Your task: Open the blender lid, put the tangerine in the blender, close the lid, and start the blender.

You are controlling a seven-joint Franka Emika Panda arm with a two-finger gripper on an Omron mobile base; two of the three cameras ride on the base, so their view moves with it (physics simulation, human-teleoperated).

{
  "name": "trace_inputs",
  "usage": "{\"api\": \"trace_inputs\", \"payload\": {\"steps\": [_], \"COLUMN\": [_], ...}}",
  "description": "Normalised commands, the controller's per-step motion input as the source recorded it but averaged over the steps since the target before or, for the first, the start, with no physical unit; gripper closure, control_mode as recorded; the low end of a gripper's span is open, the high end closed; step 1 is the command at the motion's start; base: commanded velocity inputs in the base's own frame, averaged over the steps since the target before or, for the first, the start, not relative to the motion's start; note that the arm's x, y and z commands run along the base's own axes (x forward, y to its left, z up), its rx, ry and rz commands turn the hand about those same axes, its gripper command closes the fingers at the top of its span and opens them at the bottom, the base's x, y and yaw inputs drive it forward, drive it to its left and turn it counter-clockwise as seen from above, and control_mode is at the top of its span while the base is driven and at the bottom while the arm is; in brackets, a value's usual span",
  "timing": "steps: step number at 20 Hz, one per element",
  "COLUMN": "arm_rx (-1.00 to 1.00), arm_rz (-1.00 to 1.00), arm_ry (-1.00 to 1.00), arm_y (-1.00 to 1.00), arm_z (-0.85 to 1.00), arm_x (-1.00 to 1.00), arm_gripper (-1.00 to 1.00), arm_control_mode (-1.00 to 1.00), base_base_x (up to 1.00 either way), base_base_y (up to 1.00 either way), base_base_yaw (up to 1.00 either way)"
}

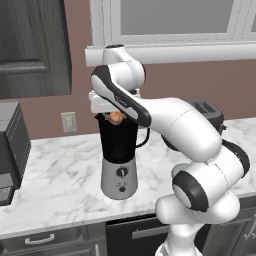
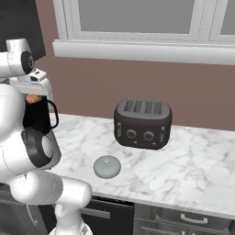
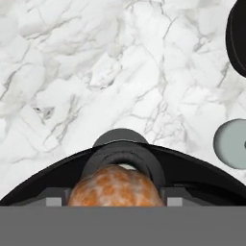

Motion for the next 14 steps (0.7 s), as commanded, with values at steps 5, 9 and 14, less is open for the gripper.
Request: {"api": "trace_inputs", "payload": {"steps": [5, 9, 14], "arm_rx": [0.08, 0.08, 0.01], "arm_rz": [0.0, 0.0, 0.0], "arm_ry": [-0.01, -0.06, -0.07], "arm_y": [-0.04, -0.11, 0.0], "arm_z": [-0.3, 0.0, 0.31], "arm_x": [-0.04, -0.06, -0.05], "arm_gripper": [-1.0, -1.0, -1.0], "arm_control_mode": [-1.0, -1.0, -1.0], "base_base_x": [0.0, 0.0, 0.0], "base_base_y": [0.0, 0.0, 0.0], "base_base_yaw": [0.0, 0.0, 0.0]}}
